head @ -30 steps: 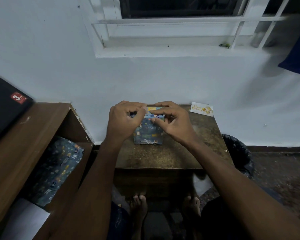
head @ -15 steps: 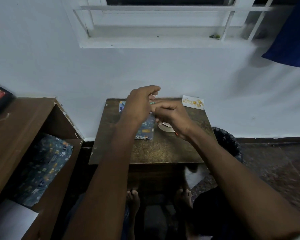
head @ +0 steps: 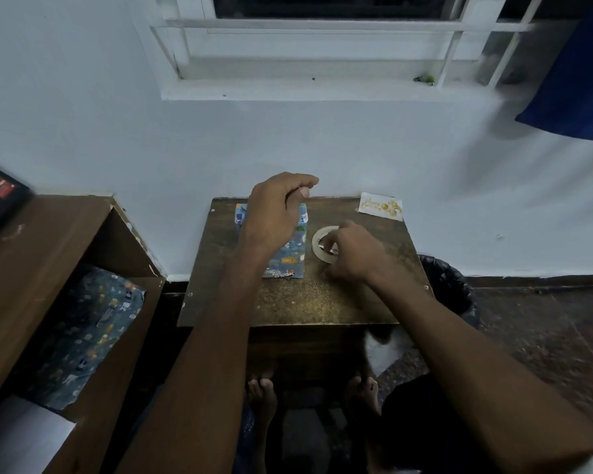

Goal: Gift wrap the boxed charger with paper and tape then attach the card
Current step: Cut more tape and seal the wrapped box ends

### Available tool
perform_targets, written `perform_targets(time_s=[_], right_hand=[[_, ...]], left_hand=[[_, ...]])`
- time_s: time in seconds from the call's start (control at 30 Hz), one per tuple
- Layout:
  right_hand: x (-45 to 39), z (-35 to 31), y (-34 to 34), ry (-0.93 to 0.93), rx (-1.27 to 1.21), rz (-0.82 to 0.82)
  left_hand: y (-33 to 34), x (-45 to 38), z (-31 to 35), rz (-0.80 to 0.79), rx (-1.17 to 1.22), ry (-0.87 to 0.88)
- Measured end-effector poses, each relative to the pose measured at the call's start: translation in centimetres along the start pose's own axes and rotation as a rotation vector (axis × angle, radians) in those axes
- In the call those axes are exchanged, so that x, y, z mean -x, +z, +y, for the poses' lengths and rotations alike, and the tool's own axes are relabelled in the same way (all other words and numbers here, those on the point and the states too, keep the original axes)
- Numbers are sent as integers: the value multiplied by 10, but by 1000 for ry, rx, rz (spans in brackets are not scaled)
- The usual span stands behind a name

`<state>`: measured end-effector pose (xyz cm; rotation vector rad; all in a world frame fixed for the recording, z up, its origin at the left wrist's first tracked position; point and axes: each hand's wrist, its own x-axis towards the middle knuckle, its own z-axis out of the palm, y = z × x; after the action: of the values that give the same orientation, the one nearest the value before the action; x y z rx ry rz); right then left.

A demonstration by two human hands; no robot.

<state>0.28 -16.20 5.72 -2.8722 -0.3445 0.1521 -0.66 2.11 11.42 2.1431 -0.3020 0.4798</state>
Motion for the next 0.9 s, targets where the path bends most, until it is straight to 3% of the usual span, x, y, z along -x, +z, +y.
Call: perform_targets(time_s=[0.27, 0.37, 0.57, 0.7, 0.9], right_hand=[[-5, 18, -5, 38, 51, -108], [-7, 29, -10, 3, 11, -70], [7, 32, -46, -113, -445, 131], [16, 37, -56, -240, -756, 117], [20, 33, -62, -351, -911, 157]], left_hand=[[-1, 1, -2, -18, 10, 40], [-1, 0, -1, -36, 9, 34], [-1, -1, -3, -68, 1, 40], [1, -2, -2, -30, 80, -3], [1, 0, 5, -104, 178, -76]])
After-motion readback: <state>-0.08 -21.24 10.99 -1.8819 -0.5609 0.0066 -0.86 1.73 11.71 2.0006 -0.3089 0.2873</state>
